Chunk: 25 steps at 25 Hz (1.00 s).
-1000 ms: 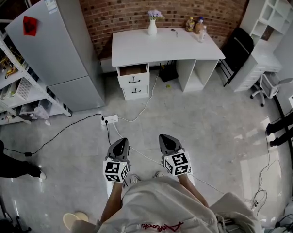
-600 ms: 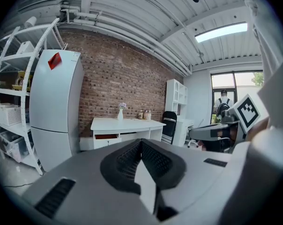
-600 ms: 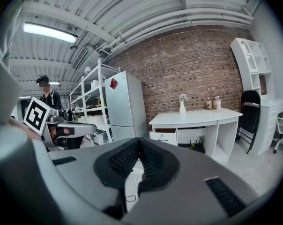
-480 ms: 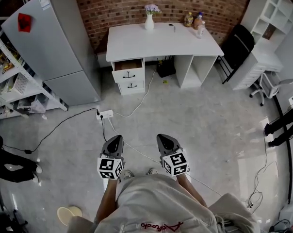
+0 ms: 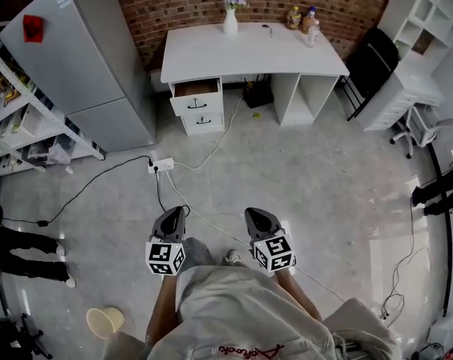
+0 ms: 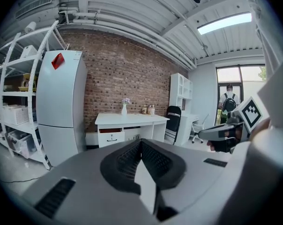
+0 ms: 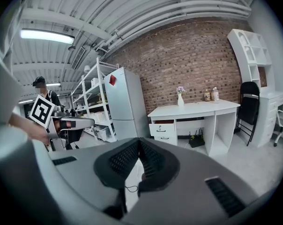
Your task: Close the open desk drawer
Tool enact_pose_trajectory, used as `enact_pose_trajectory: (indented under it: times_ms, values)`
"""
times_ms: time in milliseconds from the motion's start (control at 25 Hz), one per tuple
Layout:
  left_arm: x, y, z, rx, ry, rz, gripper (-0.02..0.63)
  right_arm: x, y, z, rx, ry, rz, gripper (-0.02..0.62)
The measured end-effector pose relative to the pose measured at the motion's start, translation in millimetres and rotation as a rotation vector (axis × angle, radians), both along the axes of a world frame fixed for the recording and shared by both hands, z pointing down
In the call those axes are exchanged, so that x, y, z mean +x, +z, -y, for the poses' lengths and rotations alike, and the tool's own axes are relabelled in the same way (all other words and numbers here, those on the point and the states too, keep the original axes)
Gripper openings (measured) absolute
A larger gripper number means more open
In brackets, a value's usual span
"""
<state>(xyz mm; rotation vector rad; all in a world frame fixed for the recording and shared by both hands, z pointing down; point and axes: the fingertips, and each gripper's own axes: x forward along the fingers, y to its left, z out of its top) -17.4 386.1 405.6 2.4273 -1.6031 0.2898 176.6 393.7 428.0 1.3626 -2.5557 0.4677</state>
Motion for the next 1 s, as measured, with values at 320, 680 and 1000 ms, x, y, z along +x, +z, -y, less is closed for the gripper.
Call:
enact_pose_trajectory:
  times_ms: [320, 680, 1000]
  values:
    - [8.9, 6.0, -0.5, -0.012, 0.031, 0.015, 0.012, 2.1, 4.3, -0.2, -0.006, -0.015, -0.006, 0.017]
    - [-2.4, 9.5, 25.3, -0.014, 0.043, 0.017, 0.012, -2.8, 10.4, 19.9, -0.014, -0.011, -0.019, 0.017]
    - [-13.4, 18.0, 79.0, -0.025, 0.074, -0.002, 0.012, -20.6, 12.4, 73.9, -0.017, 0.005, -0.035, 0.017]
